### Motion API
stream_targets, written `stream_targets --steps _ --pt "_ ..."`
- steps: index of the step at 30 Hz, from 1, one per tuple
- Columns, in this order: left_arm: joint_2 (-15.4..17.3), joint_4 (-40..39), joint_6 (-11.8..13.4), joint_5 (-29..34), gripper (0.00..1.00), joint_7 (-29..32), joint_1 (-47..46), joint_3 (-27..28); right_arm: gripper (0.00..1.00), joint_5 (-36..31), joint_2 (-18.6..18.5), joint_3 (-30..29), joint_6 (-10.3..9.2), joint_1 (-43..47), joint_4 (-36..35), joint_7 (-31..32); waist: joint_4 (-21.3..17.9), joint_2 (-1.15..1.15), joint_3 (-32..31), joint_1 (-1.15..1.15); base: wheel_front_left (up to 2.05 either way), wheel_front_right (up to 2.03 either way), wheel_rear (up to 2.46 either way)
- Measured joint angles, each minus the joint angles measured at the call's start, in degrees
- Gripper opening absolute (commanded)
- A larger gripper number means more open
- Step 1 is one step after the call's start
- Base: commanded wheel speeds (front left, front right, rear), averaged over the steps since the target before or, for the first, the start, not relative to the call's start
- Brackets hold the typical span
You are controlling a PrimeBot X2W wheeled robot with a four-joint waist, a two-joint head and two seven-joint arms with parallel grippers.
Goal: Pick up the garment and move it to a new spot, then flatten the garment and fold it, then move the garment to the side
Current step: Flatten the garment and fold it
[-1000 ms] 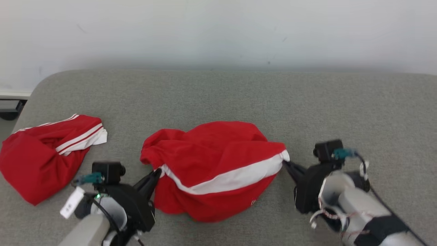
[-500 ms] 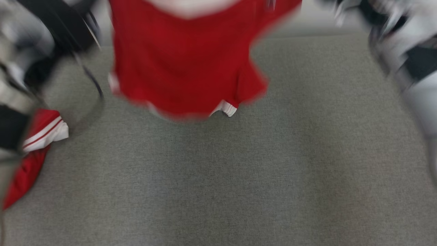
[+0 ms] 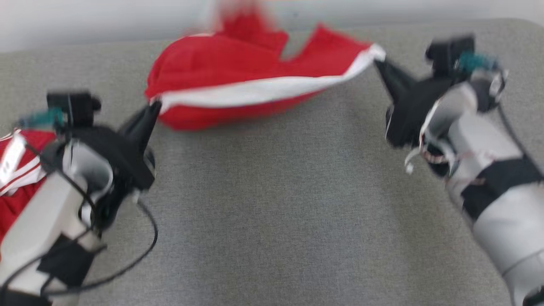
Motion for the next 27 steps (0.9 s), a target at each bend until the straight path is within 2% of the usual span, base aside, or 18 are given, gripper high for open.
stream_targets --steps 6,13,18,27 --pt "1.24 1.19 -0.02 0.12 0.0 -1.78 10.33 -2.48 0.0 1.59 0.21 2.29 0.46 11.01 0.22 -2.64 0.33 0.01 -2.13 0.02 0.0 0.0 0.0" --pt "1.53 0.52 -0.03 1.76 0.0 -4.66 14.8 -5.35 0.0 2.75 -1.89 3.1 0.6 19.92 -1.38 -5.27 0.51 0.01 -5.18 0.02 0.0 0.0 0.0" --pt "1.34 0.01 -0.02 1.67 0.0 -6.03 18.12 -5.63 0.0 2.77 -2.82 4.13 0.6 23.42 -2.35 -5.78 0.66 0.01 -7.25 0.02 0.0 0.0 0.0" --pt "1.4 -0.9 0.63 1.53 0.0 -7.09 28.16 -7.62 0.0 5.27 -4.24 5.89 0.68 34.93 -4.55 -4.59 0.82 0.0 -12.5 0.02 0.0 0.0 0.0"
